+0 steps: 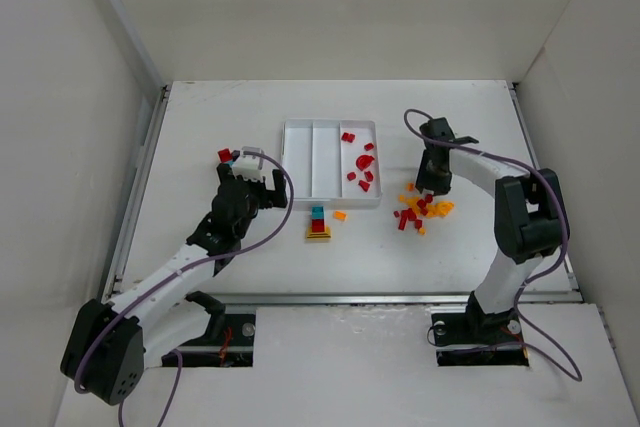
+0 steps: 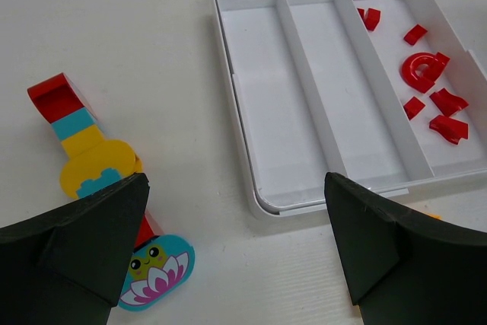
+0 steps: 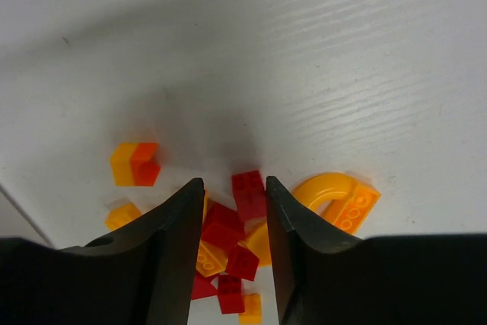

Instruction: Sort the legos into containers by color

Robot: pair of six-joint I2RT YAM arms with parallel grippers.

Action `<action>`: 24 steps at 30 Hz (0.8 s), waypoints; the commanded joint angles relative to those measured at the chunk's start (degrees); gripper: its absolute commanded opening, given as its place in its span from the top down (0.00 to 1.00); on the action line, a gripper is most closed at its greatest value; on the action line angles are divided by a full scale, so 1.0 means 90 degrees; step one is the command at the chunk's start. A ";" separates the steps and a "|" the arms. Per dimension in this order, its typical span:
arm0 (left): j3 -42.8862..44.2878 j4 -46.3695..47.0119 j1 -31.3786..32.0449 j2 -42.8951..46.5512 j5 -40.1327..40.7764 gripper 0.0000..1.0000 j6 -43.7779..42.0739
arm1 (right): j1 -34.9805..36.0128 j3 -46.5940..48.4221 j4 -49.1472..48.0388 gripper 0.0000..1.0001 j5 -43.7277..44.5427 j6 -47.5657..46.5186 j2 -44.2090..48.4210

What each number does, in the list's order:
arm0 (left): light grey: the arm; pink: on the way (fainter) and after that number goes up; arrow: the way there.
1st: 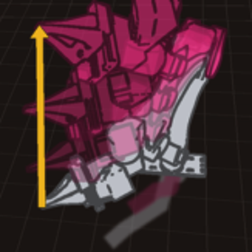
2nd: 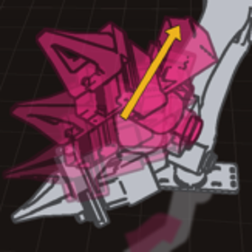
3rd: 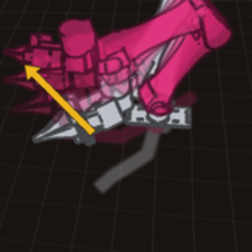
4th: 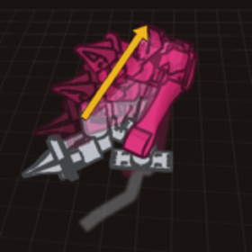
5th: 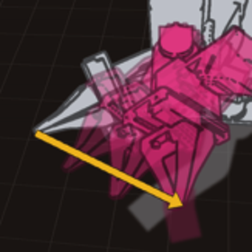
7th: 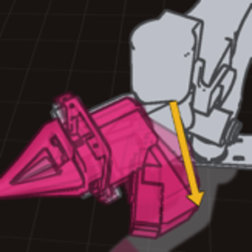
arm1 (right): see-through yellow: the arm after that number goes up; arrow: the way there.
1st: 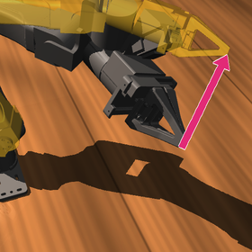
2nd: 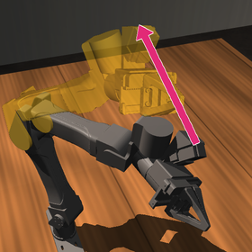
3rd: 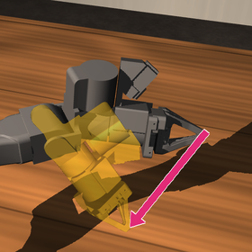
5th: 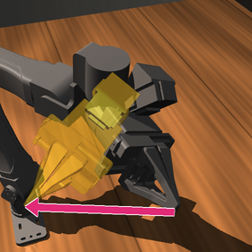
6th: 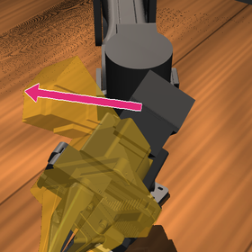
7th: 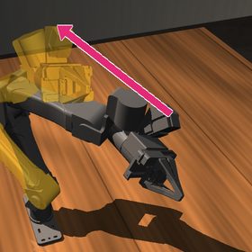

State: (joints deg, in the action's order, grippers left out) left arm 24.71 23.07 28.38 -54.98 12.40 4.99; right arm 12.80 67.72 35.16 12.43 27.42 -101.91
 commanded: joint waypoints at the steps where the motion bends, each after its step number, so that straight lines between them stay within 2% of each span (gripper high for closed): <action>1: -0.0089 0.0191 -0.0077 0.0152 -0.0050 0.00 -0.0037 | -0.0171 -0.0162 -0.0185 0.58 0.0046 0.0137 -0.0005; 9: -0.0089 0.0191 -0.0077 0.0152 -0.0109 0.00 -0.0037 | -0.0289 -0.0464 -0.0332 0.62 0.0045 0.0078 0.0112; 14: -0.0089 0.0191 -0.0077 0.0152 -0.0109 0.00 -0.0037 | -0.0289 -0.0464 -0.0332 0.71 -0.0072 0.0010 0.0170; 15: -0.0089 0.0191 -0.0077 0.0152 -0.0109 0.00 -0.0037 | -0.0289 -0.0532 -0.0390 0.76 -0.0072 0.0010 0.0171; 16: -0.0089 0.0191 -0.0077 0.0152 -0.0109 0.00 -0.0037 | -0.0289 -0.0533 -0.0391 0.76 -0.0072 0.0010 0.0171; 18: -0.0089 0.0191 -0.0077 0.0152 -0.0109 0.00 -0.0037 | -0.0289 -0.0533 -0.0449 0.90 -0.0149 -0.0107 0.0229; 19: -0.0089 0.0191 -0.0077 0.0152 -0.0167 0.00 -0.0037 | -0.0289 -0.0533 -0.0507 0.90 -0.0208 -0.0107 0.0229; 20: -0.0089 0.0191 -0.0077 0.0084 -0.0167 0.00 -0.0037 | -0.0289 -0.0533 -0.0566 0.98 -0.0286 -0.0165 0.0287; 24: -0.0089 0.0191 -0.0077 0.0084 -0.0167 0.00 -0.0037 | -0.0289 -0.0446 -0.0723 1.00 -0.0482 -0.0166 0.0493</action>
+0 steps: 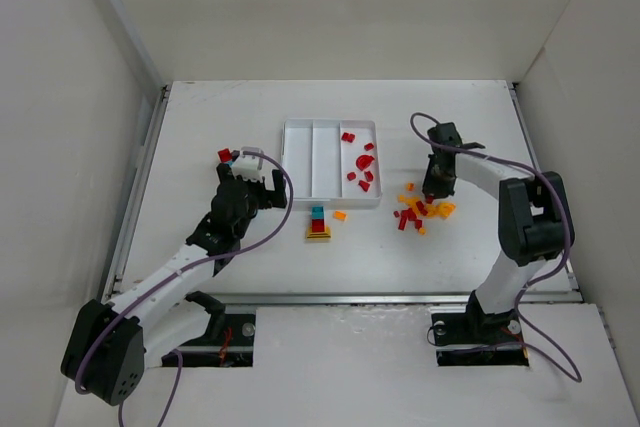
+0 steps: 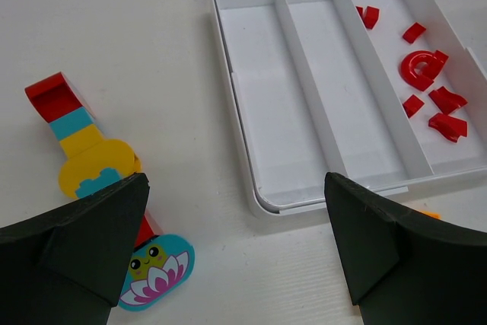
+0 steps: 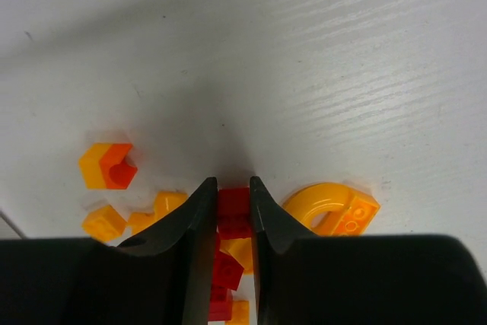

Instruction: Sort the legos into containers by color

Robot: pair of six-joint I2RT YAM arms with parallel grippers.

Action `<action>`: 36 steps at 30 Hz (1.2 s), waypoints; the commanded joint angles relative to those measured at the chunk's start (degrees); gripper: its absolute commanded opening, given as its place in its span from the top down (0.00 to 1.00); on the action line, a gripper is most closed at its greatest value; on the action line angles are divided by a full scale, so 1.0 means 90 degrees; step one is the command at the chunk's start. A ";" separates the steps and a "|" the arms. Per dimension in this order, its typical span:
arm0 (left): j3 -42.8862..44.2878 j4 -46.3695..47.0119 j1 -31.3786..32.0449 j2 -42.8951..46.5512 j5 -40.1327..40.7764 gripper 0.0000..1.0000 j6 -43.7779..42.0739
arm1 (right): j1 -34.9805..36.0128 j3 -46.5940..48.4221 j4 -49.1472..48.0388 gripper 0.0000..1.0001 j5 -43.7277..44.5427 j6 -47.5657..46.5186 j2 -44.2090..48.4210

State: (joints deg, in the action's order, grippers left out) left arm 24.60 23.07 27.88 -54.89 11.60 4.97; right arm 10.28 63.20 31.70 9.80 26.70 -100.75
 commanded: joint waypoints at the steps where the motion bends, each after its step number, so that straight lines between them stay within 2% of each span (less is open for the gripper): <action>1: -0.0077 0.0191 -0.0021 0.0074 -0.0077 0.00 -0.0035 | 0.0048 0.0145 -0.0339 1.00 -0.0191 -0.0086 0.0451; 5: -0.0019 0.0191 -0.0021 0.0074 -0.0077 0.00 -0.0035 | 0.0739 0.0935 -0.0271 1.00 0.0170 -0.0086 0.0394; 9: -0.0018 0.0191 -0.0021 0.0015 -0.0077 0.00 -0.0035 | 0.1559 0.2047 -0.0135 1.00 0.0171 -0.0495 -0.0288; 13: -0.0018 0.0191 -0.0021 0.0015 -0.0077 0.00 -0.0035 | 0.2001 0.3346 0.0158 1.00 -0.0063 -0.0642 -0.1207; 15: -0.0018 0.0191 -0.0021 0.0015 -0.0077 0.00 -0.0035 | 0.2079 0.3543 0.0217 0.98 -0.0064 -0.0642 -0.1481; 16: -0.0018 0.0191 -0.0021 0.0015 -0.0077 0.00 -0.0035 | 0.2080 0.3622 0.0285 0.92 -0.0122 -0.0642 -0.1549; 17: -0.0018 0.0191 -0.0021 0.0015 -0.0077 0.00 -0.0035 | 0.2080 0.3690 0.0286 0.72 -0.0200 -0.0710 -0.1608; 21: -0.0018 0.0191 -0.0021 0.0015 -0.0077 0.00 -0.0035 | 0.2080 0.3769 0.0286 0.38 -0.0727 -0.1013 -0.1667; 25: -0.0018 0.0191 -0.0021 0.0015 -0.0136 0.00 -0.0035 | 0.2080 0.3428 0.0364 0.30 -0.0728 -0.0985 -0.1141; 30: -0.0018 0.0191 -0.0021 0.0015 -0.0136 0.00 -0.0035 | 0.1828 0.2345 0.0130 0.28 -0.0533 -0.0370 -0.0057; 34: -0.0018 0.0191 -0.0021 0.0015 -0.0136 0.00 -0.0035 | 0.1494 0.1116 0.0276 0.49 -0.0474 0.0022 0.0519; 35: -0.0018 0.0191 -0.0021 0.0015 -0.0136 0.00 -0.0035 | 0.1426 0.0958 0.0276 0.59 -0.0474 0.0089 0.0521; 36: -0.0018 0.0191 -0.0021 0.0015 -0.0136 0.00 -0.0035 | 0.1426 0.0831 0.0276 0.63 -0.0474 0.0090 0.0521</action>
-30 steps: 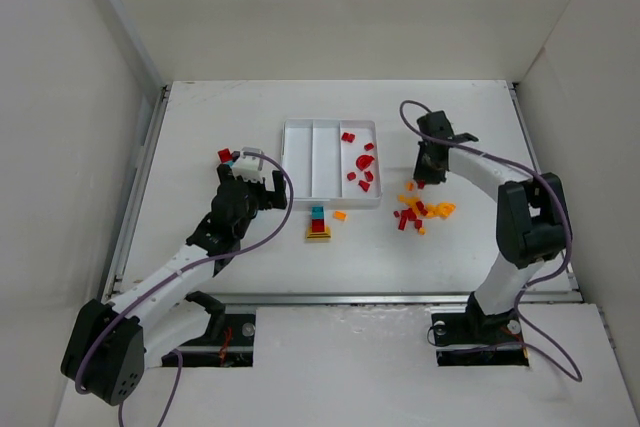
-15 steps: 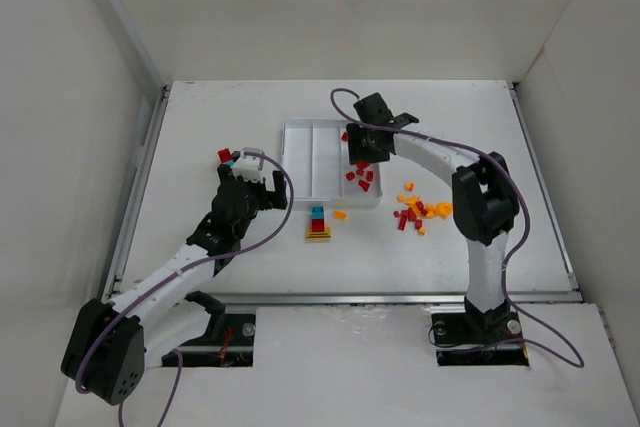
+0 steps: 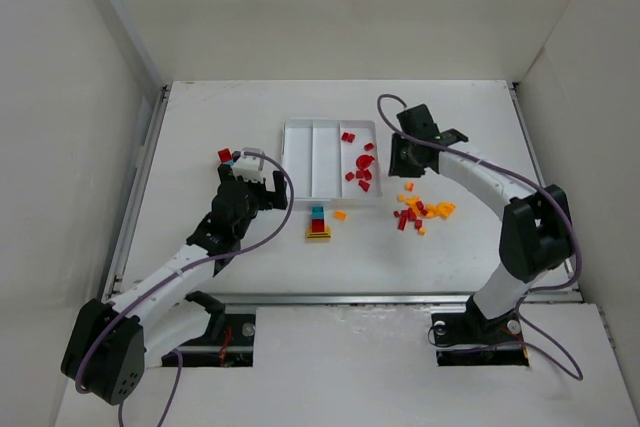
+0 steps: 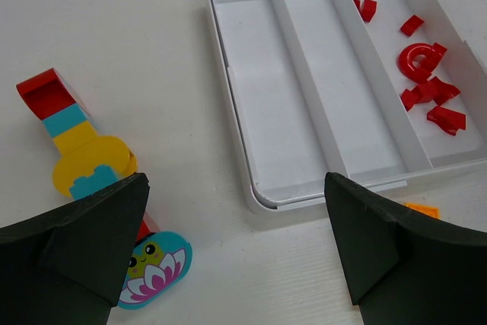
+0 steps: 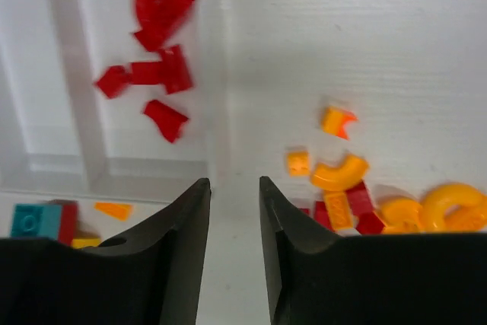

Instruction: Sort the legos into containers by color

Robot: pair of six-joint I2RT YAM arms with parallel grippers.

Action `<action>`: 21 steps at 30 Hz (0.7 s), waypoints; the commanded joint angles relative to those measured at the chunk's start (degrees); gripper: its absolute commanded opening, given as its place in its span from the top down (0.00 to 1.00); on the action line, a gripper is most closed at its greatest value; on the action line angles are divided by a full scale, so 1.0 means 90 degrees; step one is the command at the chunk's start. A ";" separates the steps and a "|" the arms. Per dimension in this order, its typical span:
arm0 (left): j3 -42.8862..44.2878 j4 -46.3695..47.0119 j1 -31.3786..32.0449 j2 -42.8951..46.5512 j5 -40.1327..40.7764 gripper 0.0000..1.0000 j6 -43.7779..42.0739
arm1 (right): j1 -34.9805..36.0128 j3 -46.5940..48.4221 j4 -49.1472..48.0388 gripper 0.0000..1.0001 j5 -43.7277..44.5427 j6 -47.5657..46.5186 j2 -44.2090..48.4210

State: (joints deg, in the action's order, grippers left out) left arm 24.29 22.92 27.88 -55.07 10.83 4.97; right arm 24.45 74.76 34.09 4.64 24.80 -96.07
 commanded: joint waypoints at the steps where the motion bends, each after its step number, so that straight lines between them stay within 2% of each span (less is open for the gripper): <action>1: 0.0016 0.0208 -0.0021 0.0035 -0.0051 0.00 -0.0093 | -0.0148 -0.0639 0.0089 0.69 0.0099 0.0369 0.0001; 9: 0.0016 0.0208 -0.0021 0.0035 -0.0051 0.00 -0.0094 | -0.0080 -0.1158 0.0479 0.67 0.0246 0.0751 0.0323; 12: 0.0016 0.0208 -0.0021 0.0035 -0.0051 0.00 -0.0094 | -0.0021 -0.1285 0.0539 0.62 0.0246 0.0878 0.0391; 13: 0.0016 0.0208 -0.0021 0.0035 -0.0051 0.00 -0.0094 | 0.0066 -0.1285 0.0597 0.55 0.0246 0.0945 0.0391; 15: 0.0016 0.0208 -0.0021 0.0035 -0.0051 0.00 -0.0094 | 0.0164 -0.1353 0.0655 0.51 0.0313 0.1024 0.0391; 21: 0.0016 0.0208 -0.0021 0.0035 -0.0110 0.00 -0.0094 | 0.0321 -0.1724 0.0568 0.52 0.0246 0.1229 0.0391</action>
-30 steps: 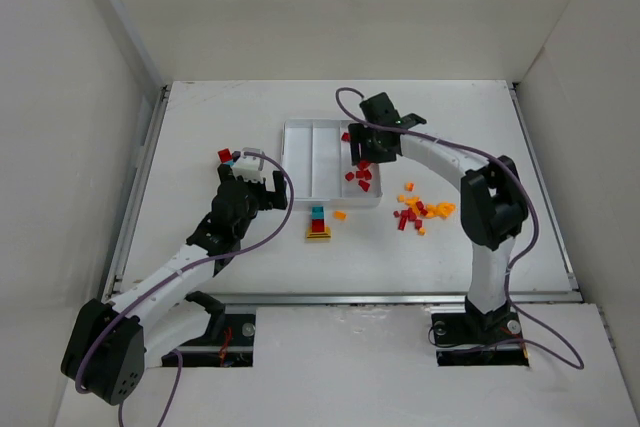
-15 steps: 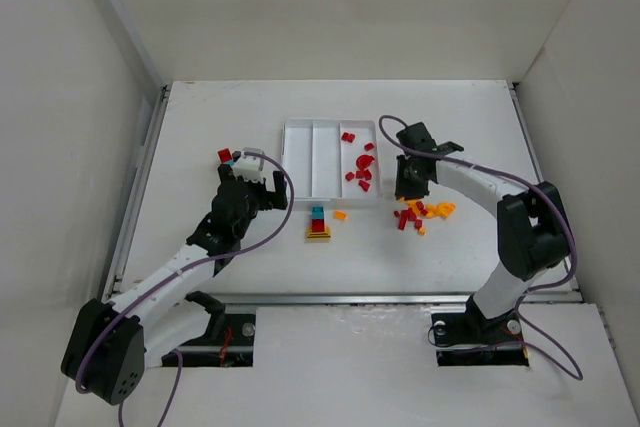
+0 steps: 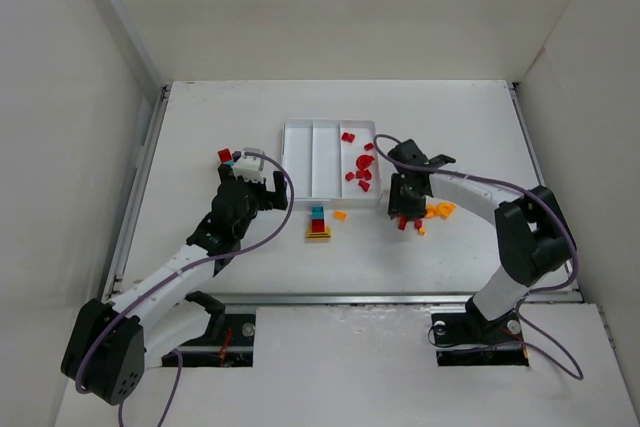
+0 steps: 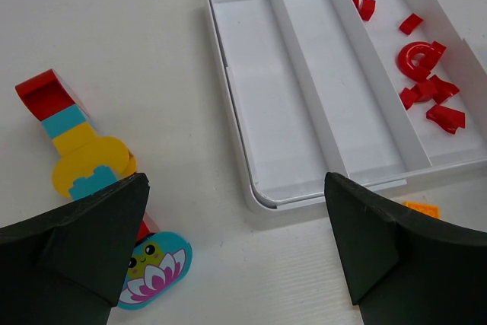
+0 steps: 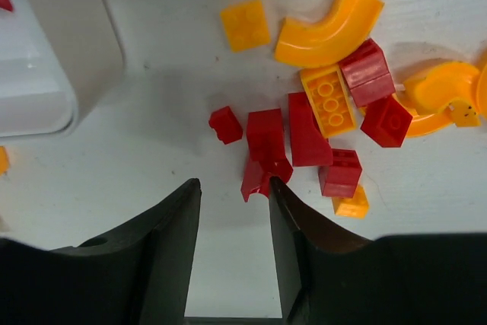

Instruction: Sort the legos into containers by color

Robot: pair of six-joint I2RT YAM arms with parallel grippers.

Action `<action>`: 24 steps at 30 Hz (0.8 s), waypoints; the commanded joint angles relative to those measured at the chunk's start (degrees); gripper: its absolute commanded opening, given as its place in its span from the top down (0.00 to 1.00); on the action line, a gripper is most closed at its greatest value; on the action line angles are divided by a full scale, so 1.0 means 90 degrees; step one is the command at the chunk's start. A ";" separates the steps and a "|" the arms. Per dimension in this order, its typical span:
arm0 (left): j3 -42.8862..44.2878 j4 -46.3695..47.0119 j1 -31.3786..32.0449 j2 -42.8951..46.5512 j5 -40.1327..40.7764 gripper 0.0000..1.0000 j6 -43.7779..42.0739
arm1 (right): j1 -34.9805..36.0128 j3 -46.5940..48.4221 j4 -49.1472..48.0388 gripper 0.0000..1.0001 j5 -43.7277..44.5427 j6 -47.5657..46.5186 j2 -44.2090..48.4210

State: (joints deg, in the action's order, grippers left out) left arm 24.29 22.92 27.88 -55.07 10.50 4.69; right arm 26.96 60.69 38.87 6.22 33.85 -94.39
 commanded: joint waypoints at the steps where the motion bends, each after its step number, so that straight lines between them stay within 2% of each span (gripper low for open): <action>1: 0.0016 0.0208 -0.0021 0.0035 -0.0073 0.00 -0.0062 | 0.0041 -0.0161 -0.0041 0.53 0.0013 0.0224 0.0204; 3: 0.0016 0.0208 -0.0021 0.0035 -0.0073 0.00 -0.0062 | 0.0041 -0.0219 -0.0042 0.56 0.0012 0.0282 0.0204; 11: 0.0074 0.0208 -0.0021 -0.0024 -0.0132 0.00 -0.0120 | 0.0100 -0.0219 0.0027 0.56 0.0197 0.0341 0.0204; 15: 0.0074 0.0208 -0.0021 -0.0024 -0.0132 0.00 -0.0121 | 0.0159 -0.0161 0.0308 0.61 0.0314 0.0341 0.0263; 19: 0.0074 0.0208 -0.0021 -0.0024 -0.0132 0.00 -0.0121 | 0.0353 0.0082 0.0573 0.61 0.0559 0.0409 0.0506; 24: 0.0074 0.0208 -0.0021 -0.0082 -0.0384 0.00 -0.0237 | 0.0354 0.0065 0.0720 0.49 0.0744 0.0409 0.0585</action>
State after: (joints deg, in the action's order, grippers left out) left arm 24.29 22.92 27.88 -55.61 9.28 3.90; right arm 29.76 59.59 43.35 10.15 36.51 -90.83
